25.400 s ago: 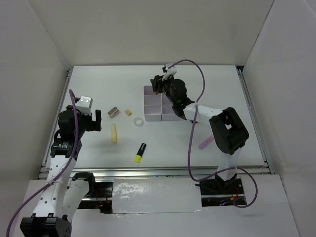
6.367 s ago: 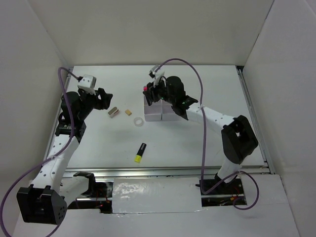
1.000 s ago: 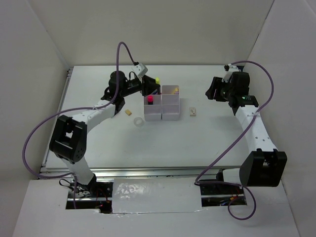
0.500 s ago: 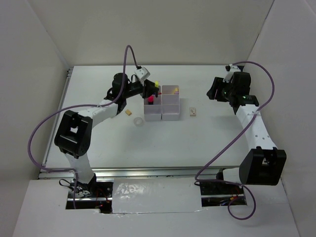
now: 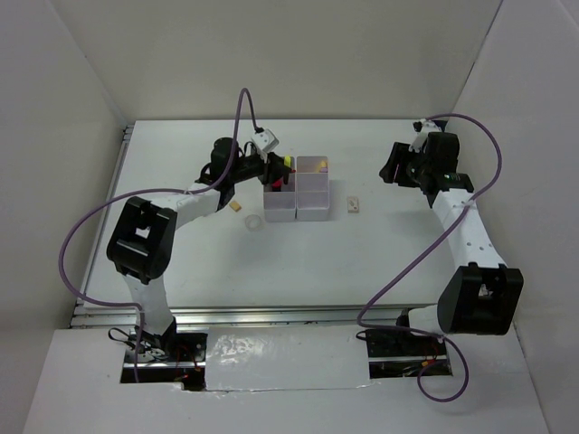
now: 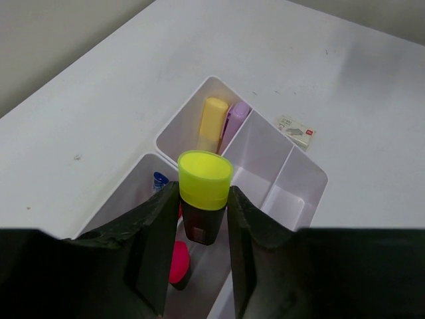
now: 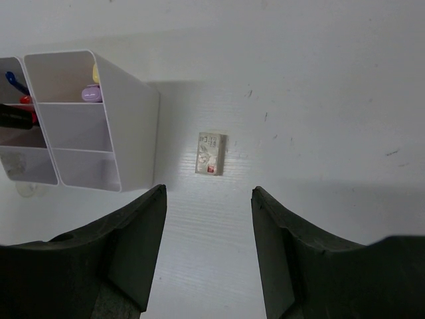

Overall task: Sort the stationery into containers
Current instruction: Place the pen in the storage box, then move the stationery to the center of the board.

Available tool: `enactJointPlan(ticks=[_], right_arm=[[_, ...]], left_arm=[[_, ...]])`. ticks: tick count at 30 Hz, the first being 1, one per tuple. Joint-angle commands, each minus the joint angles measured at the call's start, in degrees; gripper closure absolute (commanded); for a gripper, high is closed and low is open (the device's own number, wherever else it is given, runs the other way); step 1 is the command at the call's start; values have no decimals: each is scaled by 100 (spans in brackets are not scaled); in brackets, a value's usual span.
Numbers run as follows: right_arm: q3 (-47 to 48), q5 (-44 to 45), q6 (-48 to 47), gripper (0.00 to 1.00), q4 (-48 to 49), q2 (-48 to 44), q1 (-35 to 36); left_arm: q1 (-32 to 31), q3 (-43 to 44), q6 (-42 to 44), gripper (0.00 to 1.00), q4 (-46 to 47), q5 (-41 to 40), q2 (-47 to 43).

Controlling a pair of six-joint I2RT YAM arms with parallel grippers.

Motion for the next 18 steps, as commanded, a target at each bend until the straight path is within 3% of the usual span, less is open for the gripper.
enactJointPlan(ticks=[1,9,14,18], right_arm=[[61,-113,-55,39,85,51,-45],[157,-157,-46,39,41,8,-19],[114,-183,-125,39,-38,-142,-10],[-80,-306,-283,39,-73,-291,16]], left_arm=[[-26,119,293,51,421,-60,40],[27,49,460,33,219,-156,-504],[517,-136,214,34,-316,-297,-1505],[1230,338,441,46,-2141,-323,-1779]])
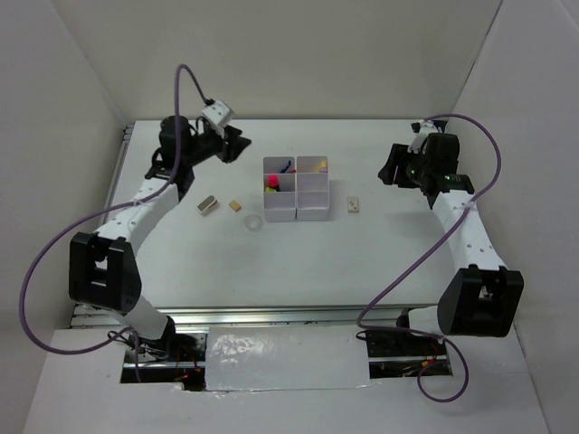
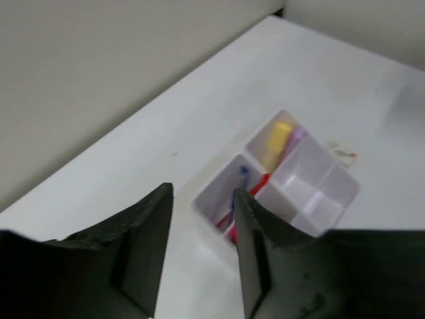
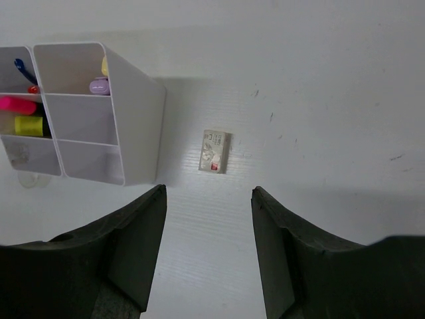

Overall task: Sort the stationery into containers
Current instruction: Move the stationery to the center of the board.

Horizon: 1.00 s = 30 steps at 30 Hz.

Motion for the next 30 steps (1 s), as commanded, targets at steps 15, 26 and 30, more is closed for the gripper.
enactJointPlan(ticks=[15,26,30], right_arm=[[1032,1185,-193,45,-1020,1992,1147],[1947,1904,678,43,-932,3645,1473],[2255,2213,696,45,-1080,3926,1543]], left_arm=[[1136,-766,385,33,-2076,-1073,-1267],[1602,-1390,261,27,-2077,-1135,-1980],[1637,-1522,270,26,-2059,-1153,-2068]])
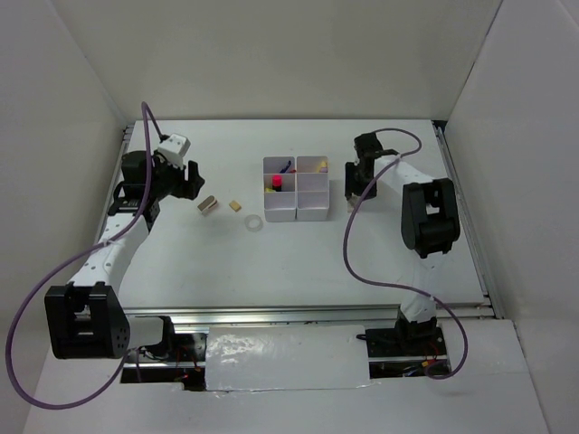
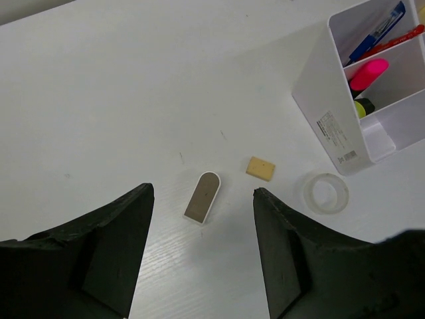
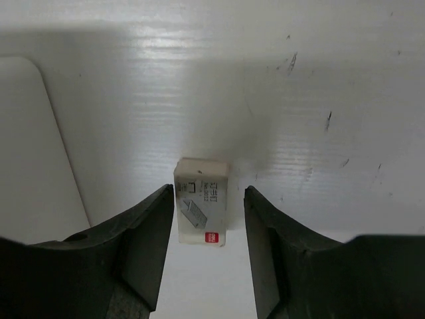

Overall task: Sort the stationery into containers
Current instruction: Move the stationery to the center of the board.

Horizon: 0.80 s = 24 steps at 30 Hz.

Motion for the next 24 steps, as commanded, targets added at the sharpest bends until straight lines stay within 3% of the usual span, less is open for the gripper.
enactJointPlan(ticks=[1,7,12,16,24], right_arm=[[526,475,160,47,-277,187,118],[1160,537,-41,51,-962,601,110],[1450,283,-209,67,-1595,847,-66],[1354,230,-454,76,-1701,733,-163],[853,142,-903,85,-1755,206,-242]], left_arm=[[35,-102,-132,26,220,-21,-208],[44,-76,-141,27,203,5,-174],[61,3,-80,26,124,14,-138],[62,-40,-88,26,159,49,-164],[62,-155,-167,26,300,111,-191]])
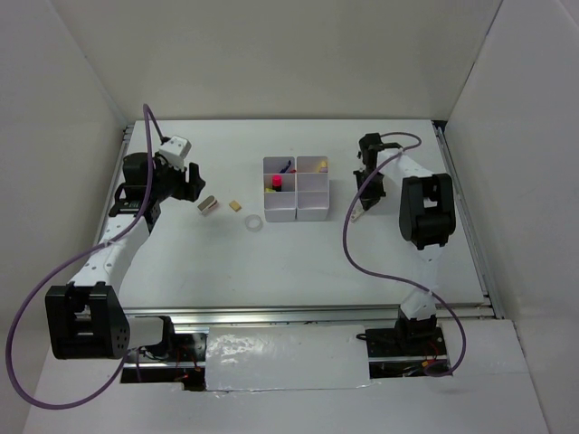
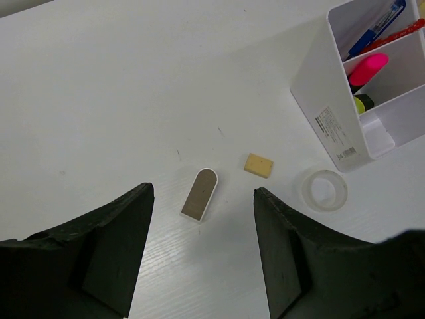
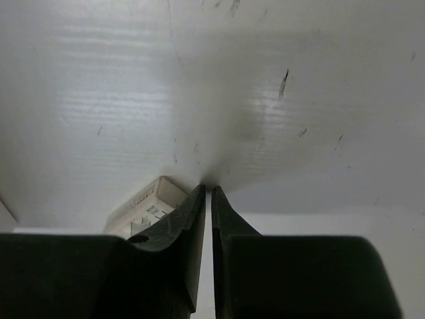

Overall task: Sort the stationery into containers
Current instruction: Move the stationery to the center of the board, then pick up the stationery from the center of the board.

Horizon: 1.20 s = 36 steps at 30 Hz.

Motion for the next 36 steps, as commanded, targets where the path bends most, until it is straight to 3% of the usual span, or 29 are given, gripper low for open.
enactJointPlan(ticks=[1,3,4,9,18,24,29,36], right_arm=[[-166,-94,-261,84,-194,-537,-15],[-166,-129,-226,78,-194,-599,3],[-97,-182,-199,69,-211,-582,-15],[115,-727,-234,45,-396,-608,-85],[291,-1974,-305,43,-765,-757,-375],[-227,-2283,-1156,33,-520,-1240,-50],[-851,-2117,-1622,25,-37,-1591,213],[-1466,-1158,-1781,21,728,-1733,495]], left_arm=[[33,-50,-191,26,308,126,-167],[33,-67,-200,26,317,126,-158],[33,-85,-200,26,317,135,-175],[42,-120,-104,26,256,118,-246],[103,-243,-139,26,361,240,-272],[112,-261,-95,26,344,267,-272],[147,-322,-95,26,361,346,-351],[174,-419,-51,26,396,407,-448]])
